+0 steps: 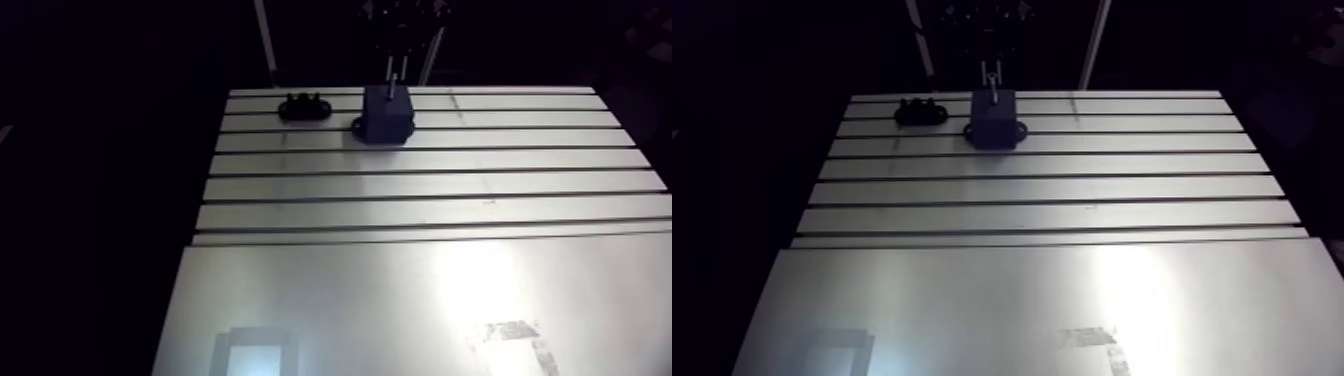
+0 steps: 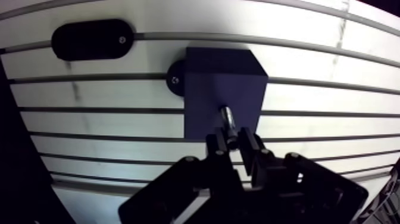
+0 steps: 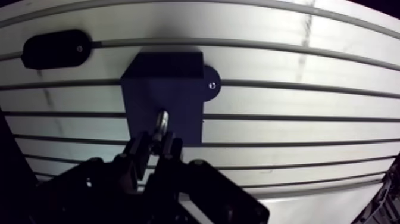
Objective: Pick up the M10 bolt and insert it into the hole until fully seated.
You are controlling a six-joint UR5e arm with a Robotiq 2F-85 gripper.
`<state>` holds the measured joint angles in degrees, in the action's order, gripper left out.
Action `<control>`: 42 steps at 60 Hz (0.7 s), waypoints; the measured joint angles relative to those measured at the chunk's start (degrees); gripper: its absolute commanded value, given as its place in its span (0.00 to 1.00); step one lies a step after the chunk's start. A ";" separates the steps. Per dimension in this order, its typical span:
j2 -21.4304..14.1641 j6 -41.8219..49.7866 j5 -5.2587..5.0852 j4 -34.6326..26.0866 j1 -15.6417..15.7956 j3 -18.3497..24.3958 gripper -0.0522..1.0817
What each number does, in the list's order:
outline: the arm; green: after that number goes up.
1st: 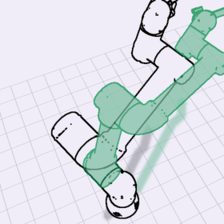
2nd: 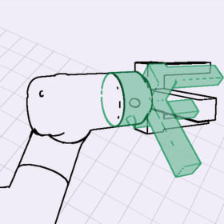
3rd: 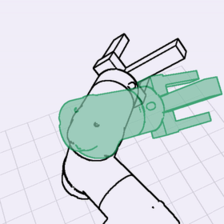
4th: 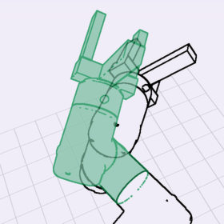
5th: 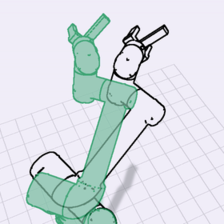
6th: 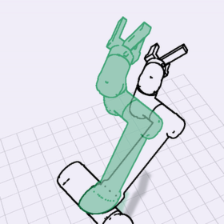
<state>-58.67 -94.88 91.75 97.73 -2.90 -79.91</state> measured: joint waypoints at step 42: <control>-0.03 0.14 0.04 0.23 0.00 -1.02 1.00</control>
<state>-58.69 -94.73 91.80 97.96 -2.90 -80.93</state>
